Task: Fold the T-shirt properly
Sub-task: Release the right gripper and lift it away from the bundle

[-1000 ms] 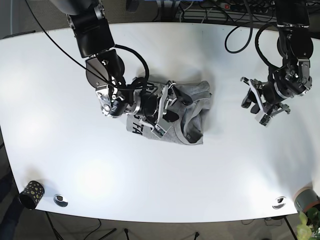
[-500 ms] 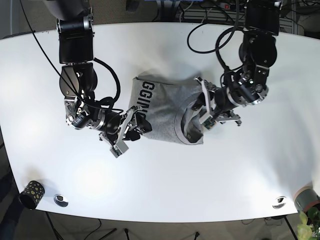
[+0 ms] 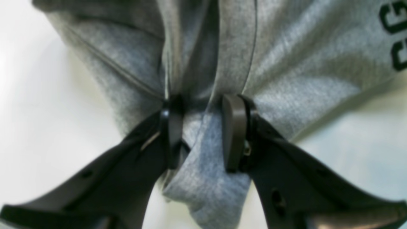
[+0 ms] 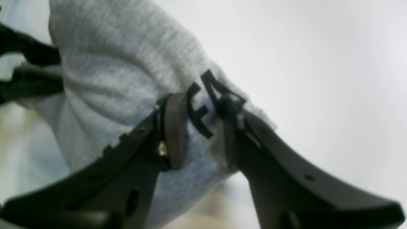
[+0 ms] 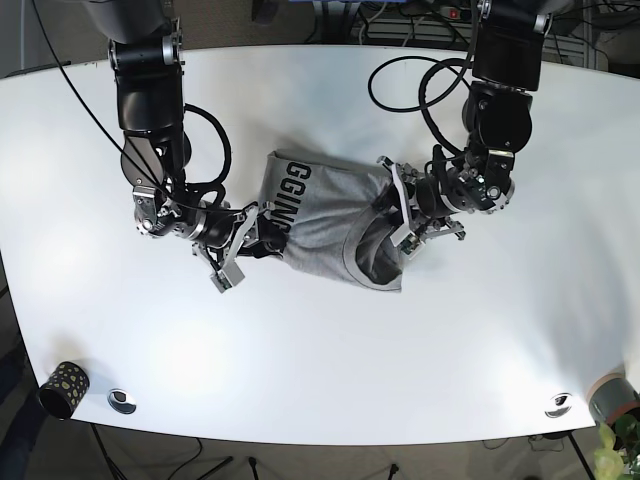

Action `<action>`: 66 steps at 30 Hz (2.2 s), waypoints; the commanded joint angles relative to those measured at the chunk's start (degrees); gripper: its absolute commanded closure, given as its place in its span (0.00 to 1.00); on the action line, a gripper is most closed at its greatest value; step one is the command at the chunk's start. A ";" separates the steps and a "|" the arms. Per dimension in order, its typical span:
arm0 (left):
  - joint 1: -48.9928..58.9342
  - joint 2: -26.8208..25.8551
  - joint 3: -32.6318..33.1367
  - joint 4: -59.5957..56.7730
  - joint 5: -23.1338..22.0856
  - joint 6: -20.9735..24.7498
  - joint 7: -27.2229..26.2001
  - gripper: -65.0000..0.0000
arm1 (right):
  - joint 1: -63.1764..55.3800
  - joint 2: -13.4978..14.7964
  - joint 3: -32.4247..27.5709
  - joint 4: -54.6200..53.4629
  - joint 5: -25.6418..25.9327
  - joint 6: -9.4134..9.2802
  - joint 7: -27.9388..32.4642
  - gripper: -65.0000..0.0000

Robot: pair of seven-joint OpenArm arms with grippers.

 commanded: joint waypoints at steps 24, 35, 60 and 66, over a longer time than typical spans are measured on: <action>-1.77 -5.58 -7.52 16.95 2.34 -4.48 1.91 0.70 | -2.78 4.63 4.32 16.44 -1.42 0.52 -7.84 0.74; 0.69 -1.80 -7.96 17.65 2.34 -3.60 1.91 0.70 | -7.61 3.14 -0.25 16.35 -7.67 0.52 -5.56 0.74; 2.71 7.70 -5.32 17.13 2.43 13.10 1.82 0.46 | -18.16 -3.11 -11.24 32.44 -7.58 0.52 -8.81 0.74; 2.98 7.78 -1.01 16.16 2.43 22.25 1.56 0.28 | -17.90 -2.93 -5.70 32.27 -7.58 0.52 -8.81 0.74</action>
